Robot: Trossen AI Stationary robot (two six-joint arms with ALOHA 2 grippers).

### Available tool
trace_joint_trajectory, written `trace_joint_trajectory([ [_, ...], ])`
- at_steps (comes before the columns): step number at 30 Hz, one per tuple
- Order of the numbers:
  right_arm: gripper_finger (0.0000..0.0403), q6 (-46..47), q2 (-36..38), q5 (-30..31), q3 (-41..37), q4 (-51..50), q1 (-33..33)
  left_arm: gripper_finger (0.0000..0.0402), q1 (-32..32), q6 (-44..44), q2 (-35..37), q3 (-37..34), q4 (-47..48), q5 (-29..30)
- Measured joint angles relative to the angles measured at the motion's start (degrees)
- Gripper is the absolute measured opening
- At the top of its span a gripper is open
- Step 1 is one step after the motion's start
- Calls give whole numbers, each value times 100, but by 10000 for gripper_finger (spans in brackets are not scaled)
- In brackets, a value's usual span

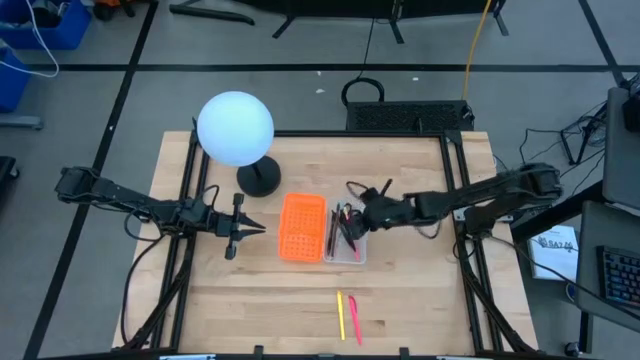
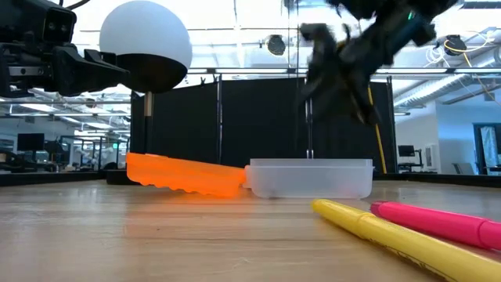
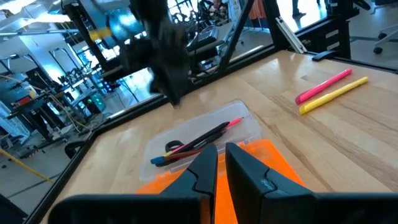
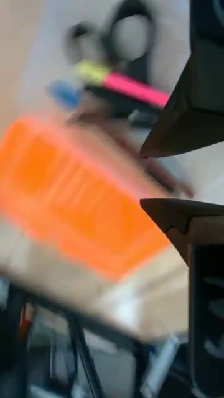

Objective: Pick & place school supplies into a supply box
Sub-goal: Put the pink pen into the orange supply box

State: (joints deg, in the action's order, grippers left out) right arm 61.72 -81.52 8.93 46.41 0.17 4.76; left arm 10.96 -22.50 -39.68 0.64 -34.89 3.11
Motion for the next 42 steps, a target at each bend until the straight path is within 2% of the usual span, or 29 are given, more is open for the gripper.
trace_joint_trajectory([
  [4, 101, -1445, 1005, 310, 2, -162, 181, 42, -2, 2, 0, -1, -9, 1],
  [8, 88, -2695, 1932, 1512, -207, -333, 565, 42, 0, 211, 0, 0, -59, 57],
  [10, 70, -3143, 2256, 1807, -559, -146, 671, 42, 0, 308, 0, 0, -134, 94],
  [13, 22, -3552, 2600, 1644, -1220, 307, 688, 42, 0, 313, 0, 0, -258, 149],
  [15, 7, -3736, 2771, 1627, -1606, 623, 688, 42, 0, 234, 0, 0, -273, 149],
  [20, 3, -4109, 2979, 1484, -2342, 1112, 599, 42, 0, -14, 0, 0, -268, 146],
  [22, 1, -4297, 2975, 1473, -2668, 1797, 523, 42, -2, -123, 0, 0, -270, 149],
  [26, 1, -4683, 2966, 1010, -3381, 3281, 375, 42, -2, -204, 0, -2, -267, 151],
  [29, 1, -4766, 2966, 887, -3786, 4096, 354, 42, -2, -205, 0, 0, -263, 151],
  [37, 0, -5016, 2987, 885, -4252, 4639, 356, 42, -2, -284, 0, 0, -258, 151],
  [42, 0, -5358, 3329, 946, -4313, 4606, 232, 42, -2, -22, 0, 0, -214, 149],
])
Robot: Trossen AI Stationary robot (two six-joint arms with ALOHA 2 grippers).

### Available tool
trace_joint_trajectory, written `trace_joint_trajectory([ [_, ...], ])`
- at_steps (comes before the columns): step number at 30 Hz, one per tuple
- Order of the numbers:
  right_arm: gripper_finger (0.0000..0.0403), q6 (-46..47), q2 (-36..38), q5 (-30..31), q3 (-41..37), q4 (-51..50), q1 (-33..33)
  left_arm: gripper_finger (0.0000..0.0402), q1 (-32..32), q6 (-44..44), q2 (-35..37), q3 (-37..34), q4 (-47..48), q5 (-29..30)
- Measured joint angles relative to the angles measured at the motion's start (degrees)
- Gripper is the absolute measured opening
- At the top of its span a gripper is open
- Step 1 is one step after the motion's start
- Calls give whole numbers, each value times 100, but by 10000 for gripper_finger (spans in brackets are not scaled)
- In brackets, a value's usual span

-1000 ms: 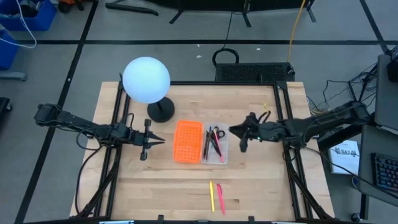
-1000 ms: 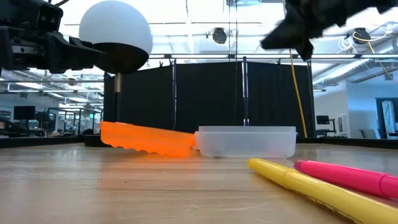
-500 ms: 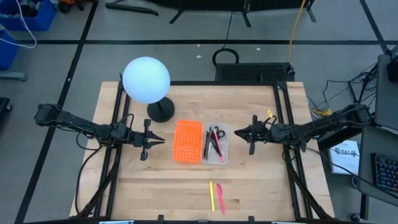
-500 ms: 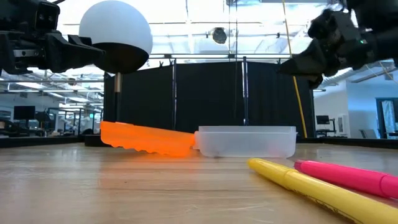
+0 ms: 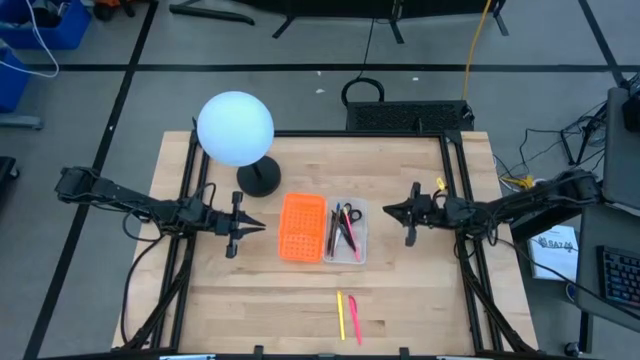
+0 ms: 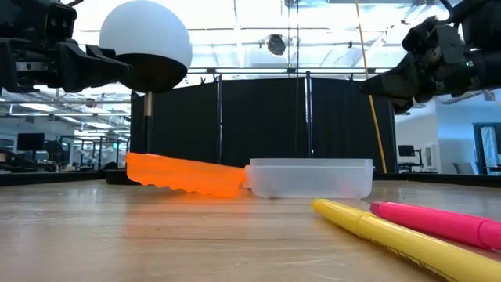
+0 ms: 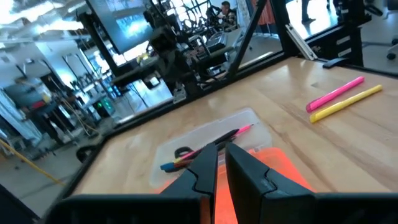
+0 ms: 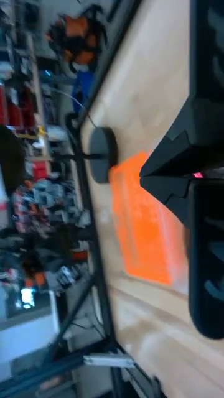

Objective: Pick & place school supplies into a supply box
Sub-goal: Put the pink pen into the orange supply box

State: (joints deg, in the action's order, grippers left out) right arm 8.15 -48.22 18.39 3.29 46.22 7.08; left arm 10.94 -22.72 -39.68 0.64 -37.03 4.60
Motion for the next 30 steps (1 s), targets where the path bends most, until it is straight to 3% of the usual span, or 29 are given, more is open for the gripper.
trace_joint_trajectory([
  [6, 0, -156, 1161, -80, -8, -989, -337, 42, 0, 412, 0, -1, 202, 0],
  [11, 0, -241, 2271, -558, -15, -2018, -360, 42, 0, 641, 0, 0, 323, 17],
  [16, 0, -380, 3057, -818, -17, -2265, -320, 42, 4, 906, 0, 0, 356, 536],
  [25, 0, -492, 3703, -815, -24, -3109, -320, 42, 0, 1408, -2, 0, 423, 1179],
  [27, 0, -490, 3756, -817, -26, -3217, -319, 42, 0, 1326, 0, 0, 418, 1163],
  [30, 0, -443, 3768, -817, -58, -3343, -318, 42, 15, 973, 31, 0, 346, 683],
])
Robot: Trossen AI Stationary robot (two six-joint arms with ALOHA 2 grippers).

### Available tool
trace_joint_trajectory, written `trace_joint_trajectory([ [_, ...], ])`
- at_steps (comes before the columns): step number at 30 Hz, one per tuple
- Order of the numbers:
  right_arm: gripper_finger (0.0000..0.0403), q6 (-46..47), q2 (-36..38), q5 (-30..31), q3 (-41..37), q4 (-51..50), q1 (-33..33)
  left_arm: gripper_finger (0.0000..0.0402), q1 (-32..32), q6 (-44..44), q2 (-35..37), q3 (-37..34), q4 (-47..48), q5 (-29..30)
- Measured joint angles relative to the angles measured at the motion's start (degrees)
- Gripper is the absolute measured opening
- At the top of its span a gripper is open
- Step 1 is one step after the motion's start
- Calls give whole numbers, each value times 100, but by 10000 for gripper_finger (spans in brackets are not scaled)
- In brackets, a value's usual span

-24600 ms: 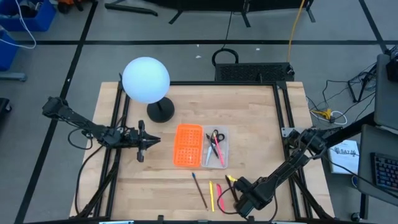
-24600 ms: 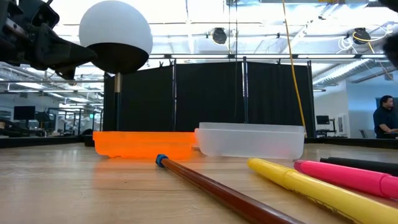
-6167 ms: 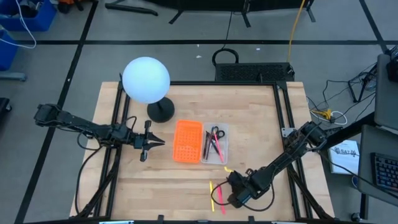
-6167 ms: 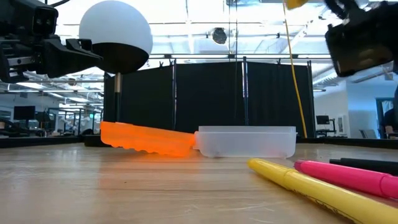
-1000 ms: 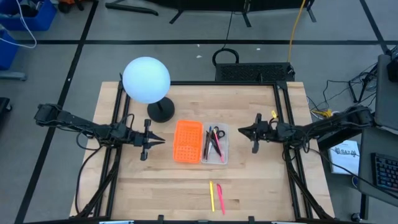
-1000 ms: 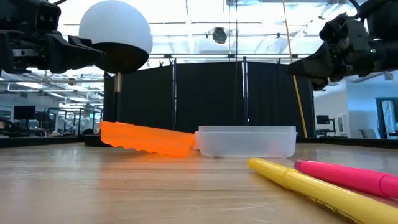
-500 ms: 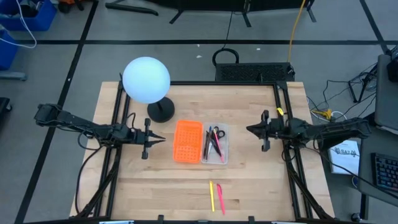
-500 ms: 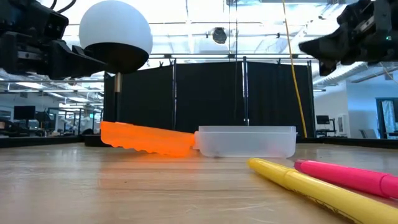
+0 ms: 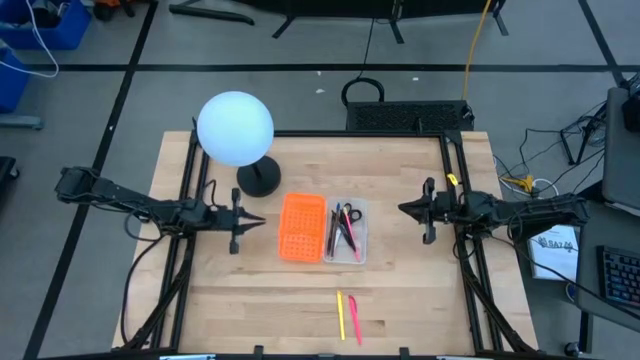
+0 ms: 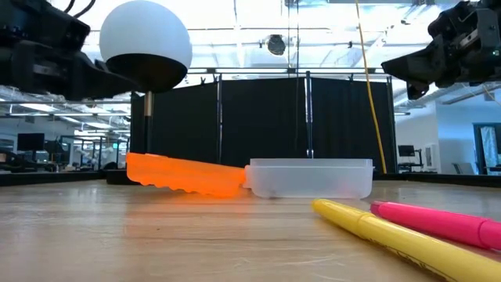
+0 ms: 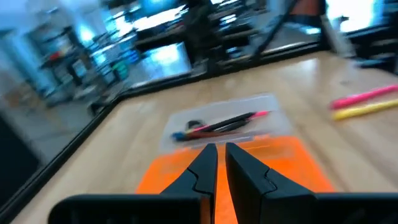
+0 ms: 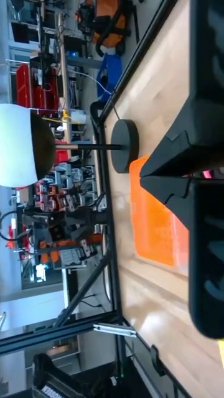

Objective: Pick & place school supplies into a supply box
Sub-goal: Put the pink pen into the orange supply box

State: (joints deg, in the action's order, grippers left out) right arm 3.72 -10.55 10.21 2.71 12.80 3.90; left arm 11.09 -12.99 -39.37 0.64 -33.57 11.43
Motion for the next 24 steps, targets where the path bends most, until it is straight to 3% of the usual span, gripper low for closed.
trace_joint_trajectory([
  [2, 0, 41, 6, -2, -89, 26, 0, 42, 98, -186, 175, -2, -3, -193],
  [5, 0, 160, 43, 1, -184, -108, 0, 42, 337, -352, 666, 0, 185, 155],
  [11, 0, 376, 42, 1, -187, -310, 0, 42, 956, -637, 2199, -1, 1654, 1050],
  [18, 0, 397, 42, 3, -187, -330, 0, 6, 1530, -884, 3901, 2, 2824, 1214],
  [24, 0, 394, 43, 22, -187, -280, 0, 14, 1598, -813, 3851, 41, 3035, 1729],
])
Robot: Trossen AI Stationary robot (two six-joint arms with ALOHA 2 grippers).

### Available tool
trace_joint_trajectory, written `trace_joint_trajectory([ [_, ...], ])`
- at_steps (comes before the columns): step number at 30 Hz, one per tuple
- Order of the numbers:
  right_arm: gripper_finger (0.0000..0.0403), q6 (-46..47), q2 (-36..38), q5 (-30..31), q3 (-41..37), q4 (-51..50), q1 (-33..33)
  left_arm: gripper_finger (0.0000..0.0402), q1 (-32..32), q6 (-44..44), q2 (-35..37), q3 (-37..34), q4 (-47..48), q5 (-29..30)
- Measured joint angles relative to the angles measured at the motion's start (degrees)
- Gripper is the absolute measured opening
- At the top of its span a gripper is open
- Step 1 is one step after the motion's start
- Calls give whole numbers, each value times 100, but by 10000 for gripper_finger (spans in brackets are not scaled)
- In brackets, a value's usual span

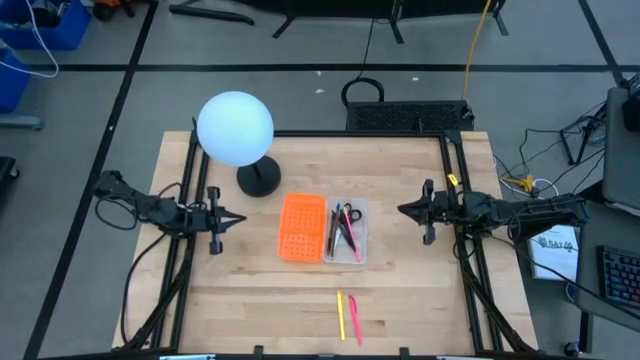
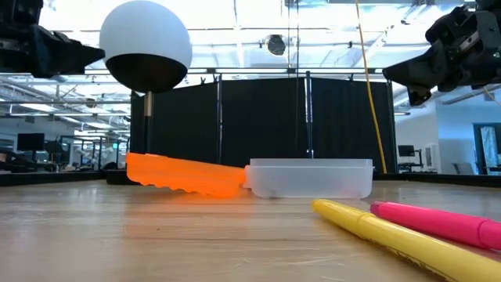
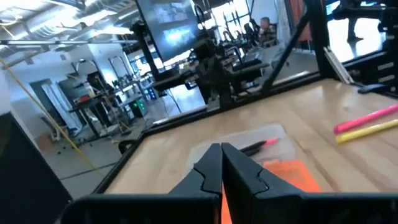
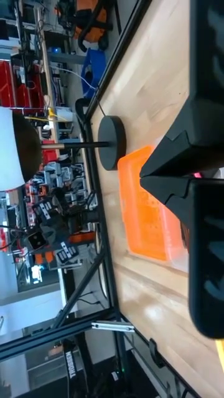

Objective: Pick & place school supplies into a supply box
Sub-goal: Put the pink pen into the orange supply box

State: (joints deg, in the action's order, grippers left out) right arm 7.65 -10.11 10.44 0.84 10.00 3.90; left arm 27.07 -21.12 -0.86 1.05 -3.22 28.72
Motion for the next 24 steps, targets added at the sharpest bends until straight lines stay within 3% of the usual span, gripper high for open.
trace_joint_trajectory([
  [9, 0, -133, -8, 4, 0, 374, 0, 20, -4, 565, 7, 6, -50, 17],
  [13, 0, -142, -8, 26, 0, 566, 0, 6, -4, 1083, -465, 272, 185, 39],
  [20, 0, -705, -8, 26, 0, 868, -4, 4, -4, 1596, -2965, 747, -803, 533],
  [24, 0, -901, -8, 24, -2, 932, -4, 6, -4, 2014, -4641, 1556, -993, 642],
])
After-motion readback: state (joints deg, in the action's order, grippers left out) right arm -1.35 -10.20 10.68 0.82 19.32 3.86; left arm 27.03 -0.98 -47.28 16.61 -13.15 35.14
